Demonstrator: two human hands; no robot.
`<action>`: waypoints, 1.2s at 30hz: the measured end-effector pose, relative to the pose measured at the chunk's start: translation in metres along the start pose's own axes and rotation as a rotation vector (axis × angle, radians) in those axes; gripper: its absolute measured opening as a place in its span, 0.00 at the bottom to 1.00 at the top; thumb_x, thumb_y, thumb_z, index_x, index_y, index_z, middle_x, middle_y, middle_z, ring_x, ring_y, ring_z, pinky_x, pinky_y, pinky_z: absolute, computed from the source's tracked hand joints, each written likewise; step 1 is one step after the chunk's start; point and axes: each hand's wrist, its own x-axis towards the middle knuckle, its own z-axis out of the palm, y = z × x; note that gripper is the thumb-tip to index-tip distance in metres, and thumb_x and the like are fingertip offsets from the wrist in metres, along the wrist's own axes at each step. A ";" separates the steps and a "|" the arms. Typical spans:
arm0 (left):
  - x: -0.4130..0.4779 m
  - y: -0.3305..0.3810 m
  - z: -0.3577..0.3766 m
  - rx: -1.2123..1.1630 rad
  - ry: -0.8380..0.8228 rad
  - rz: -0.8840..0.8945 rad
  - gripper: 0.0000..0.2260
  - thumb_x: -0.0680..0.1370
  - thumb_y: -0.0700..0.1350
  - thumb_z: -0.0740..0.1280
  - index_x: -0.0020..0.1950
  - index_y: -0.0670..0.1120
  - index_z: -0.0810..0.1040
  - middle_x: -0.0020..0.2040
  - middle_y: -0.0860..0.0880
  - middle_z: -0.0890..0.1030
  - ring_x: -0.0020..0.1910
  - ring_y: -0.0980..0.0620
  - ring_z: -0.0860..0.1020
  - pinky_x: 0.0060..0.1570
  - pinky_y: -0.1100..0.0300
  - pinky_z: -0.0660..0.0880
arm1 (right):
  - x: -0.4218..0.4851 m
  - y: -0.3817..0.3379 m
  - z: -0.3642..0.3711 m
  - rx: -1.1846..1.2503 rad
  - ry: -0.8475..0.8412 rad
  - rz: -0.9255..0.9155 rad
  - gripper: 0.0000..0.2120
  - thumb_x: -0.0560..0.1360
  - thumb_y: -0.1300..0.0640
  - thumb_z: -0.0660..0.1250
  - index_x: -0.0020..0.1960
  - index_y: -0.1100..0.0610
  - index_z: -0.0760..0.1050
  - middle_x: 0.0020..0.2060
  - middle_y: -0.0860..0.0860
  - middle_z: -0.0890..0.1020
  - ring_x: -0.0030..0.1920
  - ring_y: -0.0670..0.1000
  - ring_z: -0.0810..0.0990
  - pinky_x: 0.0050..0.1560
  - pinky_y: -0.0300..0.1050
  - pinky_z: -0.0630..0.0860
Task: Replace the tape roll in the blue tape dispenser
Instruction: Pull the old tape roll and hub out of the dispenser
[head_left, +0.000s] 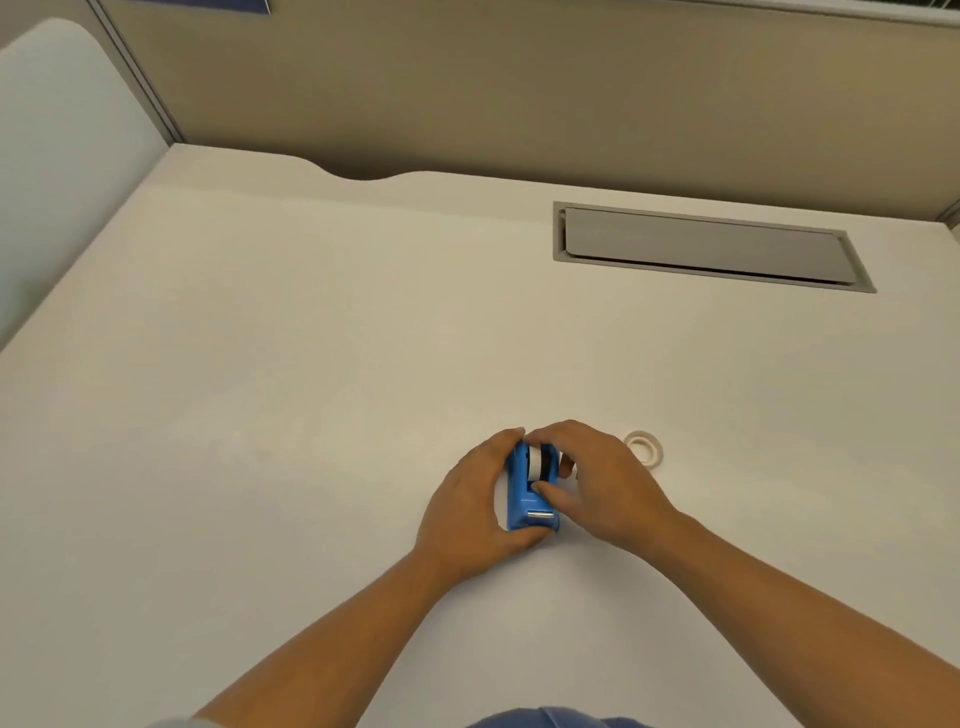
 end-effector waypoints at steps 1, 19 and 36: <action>0.000 0.000 0.000 0.011 0.004 0.011 0.43 0.64 0.62 0.76 0.74 0.58 0.60 0.70 0.62 0.71 0.67 0.60 0.71 0.64 0.57 0.72 | 0.000 0.000 -0.001 -0.005 -0.002 -0.005 0.22 0.70 0.51 0.72 0.62 0.41 0.72 0.50 0.34 0.74 0.44 0.32 0.73 0.46 0.27 0.67; 0.000 0.000 -0.001 0.044 0.003 0.036 0.43 0.65 0.62 0.76 0.75 0.57 0.60 0.72 0.59 0.70 0.68 0.60 0.70 0.67 0.56 0.71 | 0.014 -0.010 -0.012 -0.038 -0.019 -0.037 0.19 0.68 0.57 0.74 0.58 0.49 0.78 0.43 0.39 0.75 0.38 0.33 0.72 0.45 0.33 0.70; 0.001 -0.002 0.000 0.041 0.016 0.052 0.42 0.64 0.64 0.75 0.73 0.60 0.60 0.70 0.61 0.71 0.66 0.61 0.71 0.66 0.58 0.71 | 0.019 -0.014 -0.023 -0.167 -0.103 -0.023 0.20 0.68 0.52 0.72 0.59 0.43 0.77 0.46 0.41 0.73 0.41 0.43 0.75 0.43 0.40 0.74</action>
